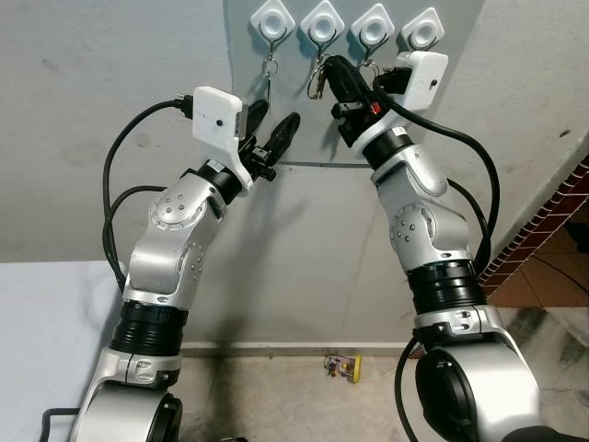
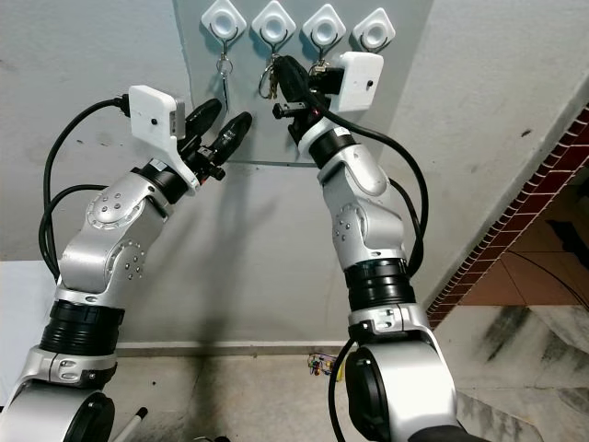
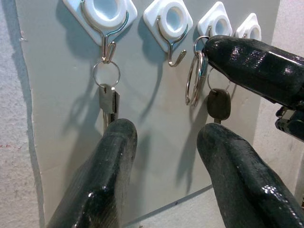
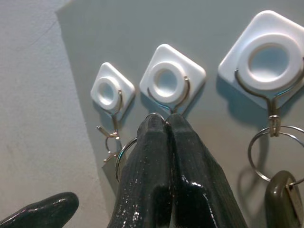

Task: Hang keys on a hook

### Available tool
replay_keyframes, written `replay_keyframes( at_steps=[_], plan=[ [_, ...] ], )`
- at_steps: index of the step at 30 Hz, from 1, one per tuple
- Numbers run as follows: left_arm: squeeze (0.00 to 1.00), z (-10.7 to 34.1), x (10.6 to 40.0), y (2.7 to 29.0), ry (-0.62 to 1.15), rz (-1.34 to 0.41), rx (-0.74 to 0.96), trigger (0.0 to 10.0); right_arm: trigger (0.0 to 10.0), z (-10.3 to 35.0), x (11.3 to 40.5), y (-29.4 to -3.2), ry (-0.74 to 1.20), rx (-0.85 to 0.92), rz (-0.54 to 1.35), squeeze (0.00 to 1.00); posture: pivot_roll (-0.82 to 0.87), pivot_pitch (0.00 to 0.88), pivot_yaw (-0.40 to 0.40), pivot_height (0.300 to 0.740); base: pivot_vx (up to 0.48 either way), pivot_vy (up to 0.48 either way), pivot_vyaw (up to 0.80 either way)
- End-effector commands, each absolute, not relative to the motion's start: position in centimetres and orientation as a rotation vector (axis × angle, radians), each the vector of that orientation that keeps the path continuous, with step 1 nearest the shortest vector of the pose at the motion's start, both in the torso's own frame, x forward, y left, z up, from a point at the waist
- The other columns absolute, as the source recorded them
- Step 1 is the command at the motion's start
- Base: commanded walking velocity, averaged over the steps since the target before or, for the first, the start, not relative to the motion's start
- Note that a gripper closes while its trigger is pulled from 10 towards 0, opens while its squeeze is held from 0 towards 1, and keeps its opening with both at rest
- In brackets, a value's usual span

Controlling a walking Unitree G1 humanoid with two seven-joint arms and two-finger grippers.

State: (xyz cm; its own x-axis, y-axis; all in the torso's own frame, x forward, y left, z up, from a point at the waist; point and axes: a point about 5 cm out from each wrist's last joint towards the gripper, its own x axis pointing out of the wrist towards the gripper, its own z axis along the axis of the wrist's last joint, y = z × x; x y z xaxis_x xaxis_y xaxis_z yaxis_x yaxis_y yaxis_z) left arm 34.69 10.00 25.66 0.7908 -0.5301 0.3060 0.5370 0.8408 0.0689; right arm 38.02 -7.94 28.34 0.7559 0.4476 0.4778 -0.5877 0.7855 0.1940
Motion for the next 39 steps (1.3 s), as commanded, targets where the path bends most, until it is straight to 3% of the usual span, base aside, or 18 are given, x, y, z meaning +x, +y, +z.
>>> replay_keyframes(
  at_steps=[1,39],
  plan=[
    [0.0,26.7,34.4,9.6,-0.357,-0.597,-0.016,10.0,10.0,29.2,38.2,-7.9,-0.45,0.36,0.569,0.0,-0.05,0.081,-0.029,0.74,0.0,0.0,0.0],
    [0.0,26.8,34.3,9.8,-0.359,-0.58,-0.017,10.0,10.0,29.2,39.5,-7.3,-0.344,0.502,0.473,0.0,-0.04,0.09,-0.039,0.74,0.0,0.0,0.0]
  ],
)
